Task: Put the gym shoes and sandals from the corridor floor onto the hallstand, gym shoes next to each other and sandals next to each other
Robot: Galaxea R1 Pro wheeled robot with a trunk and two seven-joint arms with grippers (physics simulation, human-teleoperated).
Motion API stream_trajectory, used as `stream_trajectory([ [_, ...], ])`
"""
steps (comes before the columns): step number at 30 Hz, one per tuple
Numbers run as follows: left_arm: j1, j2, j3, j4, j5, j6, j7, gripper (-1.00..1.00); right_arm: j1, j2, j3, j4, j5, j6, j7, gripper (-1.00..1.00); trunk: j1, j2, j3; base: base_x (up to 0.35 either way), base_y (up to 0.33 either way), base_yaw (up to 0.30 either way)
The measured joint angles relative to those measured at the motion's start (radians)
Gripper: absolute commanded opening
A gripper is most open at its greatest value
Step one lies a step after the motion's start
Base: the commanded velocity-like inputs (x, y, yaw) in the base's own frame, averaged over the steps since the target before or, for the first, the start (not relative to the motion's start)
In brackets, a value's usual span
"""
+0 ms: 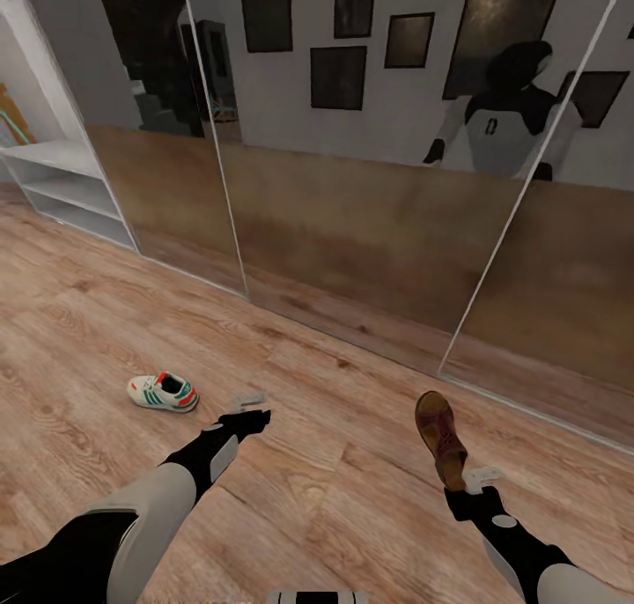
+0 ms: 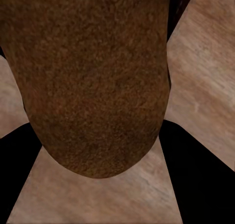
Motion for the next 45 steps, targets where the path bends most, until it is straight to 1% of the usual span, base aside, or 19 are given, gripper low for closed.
stream_trajectory([
  [45,0.000,0.001,0.001,-0.001,0.001,-0.001,0.000,1.00,0.000,0.002,0.001,0.000,0.000,0.000,0.000,-1.00,0.000,0.000,0.000,0.000,-0.008,0.300],
])
